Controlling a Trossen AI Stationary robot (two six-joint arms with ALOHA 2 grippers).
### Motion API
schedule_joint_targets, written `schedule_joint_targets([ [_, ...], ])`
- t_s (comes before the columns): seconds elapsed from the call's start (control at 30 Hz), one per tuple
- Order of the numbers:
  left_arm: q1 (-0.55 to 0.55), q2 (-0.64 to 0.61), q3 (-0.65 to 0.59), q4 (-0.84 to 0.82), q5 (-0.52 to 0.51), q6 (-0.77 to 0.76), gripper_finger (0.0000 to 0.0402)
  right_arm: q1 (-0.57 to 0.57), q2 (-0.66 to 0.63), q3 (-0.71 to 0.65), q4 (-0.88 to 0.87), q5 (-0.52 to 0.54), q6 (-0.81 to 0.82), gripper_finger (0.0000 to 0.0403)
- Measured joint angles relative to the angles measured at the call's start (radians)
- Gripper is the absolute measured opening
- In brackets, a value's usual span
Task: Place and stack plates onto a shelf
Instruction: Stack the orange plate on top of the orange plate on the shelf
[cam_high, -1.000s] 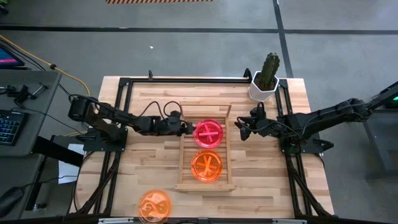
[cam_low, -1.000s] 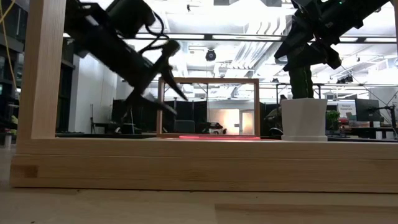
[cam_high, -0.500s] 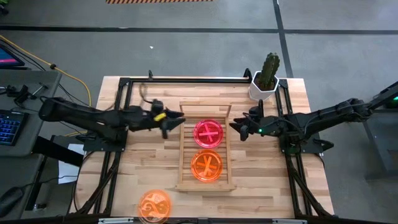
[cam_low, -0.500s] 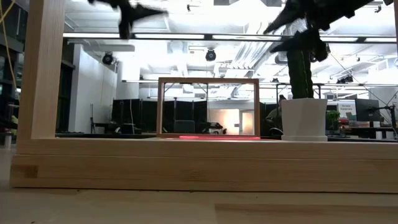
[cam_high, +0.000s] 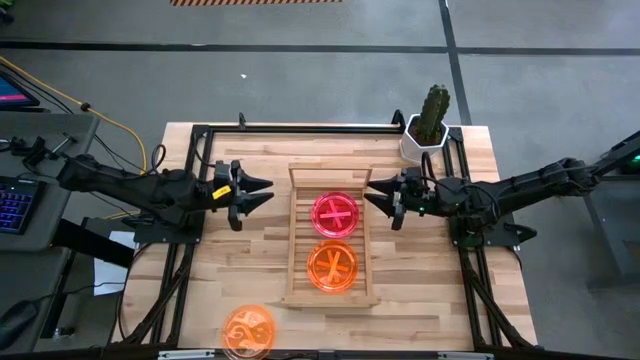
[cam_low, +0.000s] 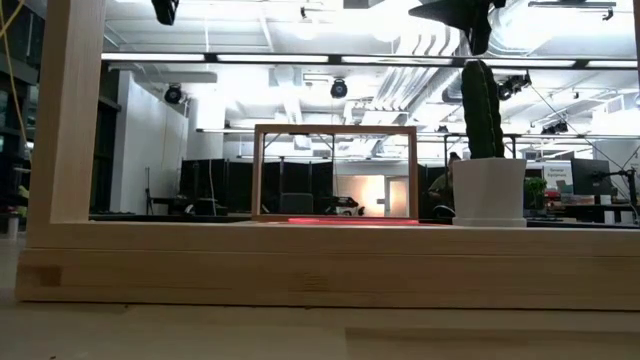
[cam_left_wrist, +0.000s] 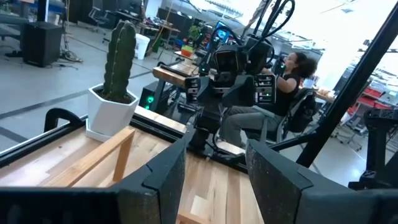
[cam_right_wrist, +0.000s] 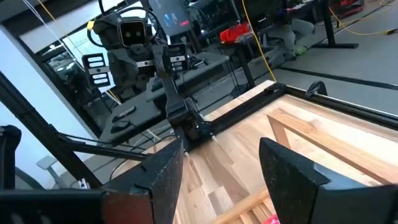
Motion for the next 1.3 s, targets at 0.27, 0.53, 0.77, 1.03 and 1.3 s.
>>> schedule_joint_targets([
  [0.27,0.000,0.000,0.000,-0.001,0.000,0.003,0.0156,0.000,0.000,0.000,-0.001,0.000,0.016,0.0195],
  [0.53,-0.067,0.109,0.178,-0.540,0.180,-0.025,0.0156,0.000,0.000,0.000,-0.001,0.031,0.015,0.0195],
  [0.77,-0.289,0.352,0.212,-0.717,0.479,-0.081,0.0156,0.000,0.000,0.000,-0.002,0.050,0.015,0.0195],
  [1.03,-0.553,0.642,0.213,-0.636,0.518,-0.022,0.0156,0.000,0.000,0.000,-0.024,0.051,0.015,0.0195],
  [1.3,-0.587,0.845,0.212,-0.624,0.480,-0.071,0.0156,0.000,0.000,0.000,-0.045,0.052,0.016,0.0195],
])
